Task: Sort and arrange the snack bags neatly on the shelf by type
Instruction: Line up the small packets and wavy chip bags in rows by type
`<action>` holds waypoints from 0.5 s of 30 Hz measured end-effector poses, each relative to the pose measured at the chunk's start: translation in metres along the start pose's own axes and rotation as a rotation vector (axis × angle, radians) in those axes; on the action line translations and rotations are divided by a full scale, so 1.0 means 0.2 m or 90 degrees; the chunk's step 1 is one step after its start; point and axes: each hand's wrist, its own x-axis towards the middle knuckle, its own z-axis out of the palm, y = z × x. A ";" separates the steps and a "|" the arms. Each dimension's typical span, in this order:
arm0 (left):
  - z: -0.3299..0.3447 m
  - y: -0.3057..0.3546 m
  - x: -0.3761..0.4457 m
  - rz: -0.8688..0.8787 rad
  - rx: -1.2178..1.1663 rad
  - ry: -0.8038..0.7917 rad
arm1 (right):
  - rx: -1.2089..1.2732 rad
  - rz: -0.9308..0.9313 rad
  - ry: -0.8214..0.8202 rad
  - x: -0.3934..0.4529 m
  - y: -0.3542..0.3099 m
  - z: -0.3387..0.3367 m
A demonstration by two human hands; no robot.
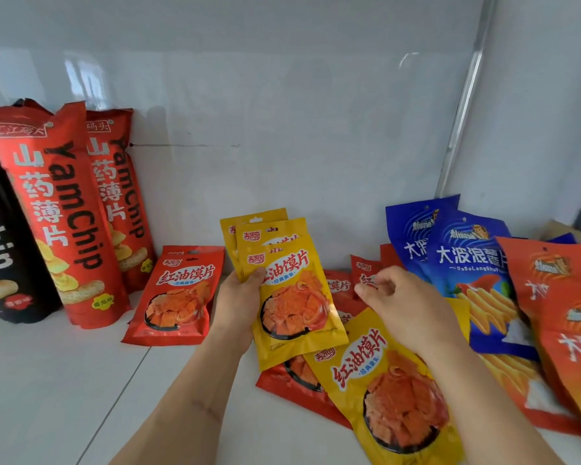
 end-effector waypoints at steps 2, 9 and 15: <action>0.00 0.00 0.00 -0.004 -0.004 0.014 | -0.091 0.042 -0.049 -0.10 0.04 0.01; -0.03 0.04 0.02 -0.017 0.003 0.023 | -0.222 0.105 -0.086 -0.25 0.05 0.10; -0.13 0.13 0.02 -0.001 0.040 0.046 | -0.021 0.090 -0.037 -0.23 0.09 0.09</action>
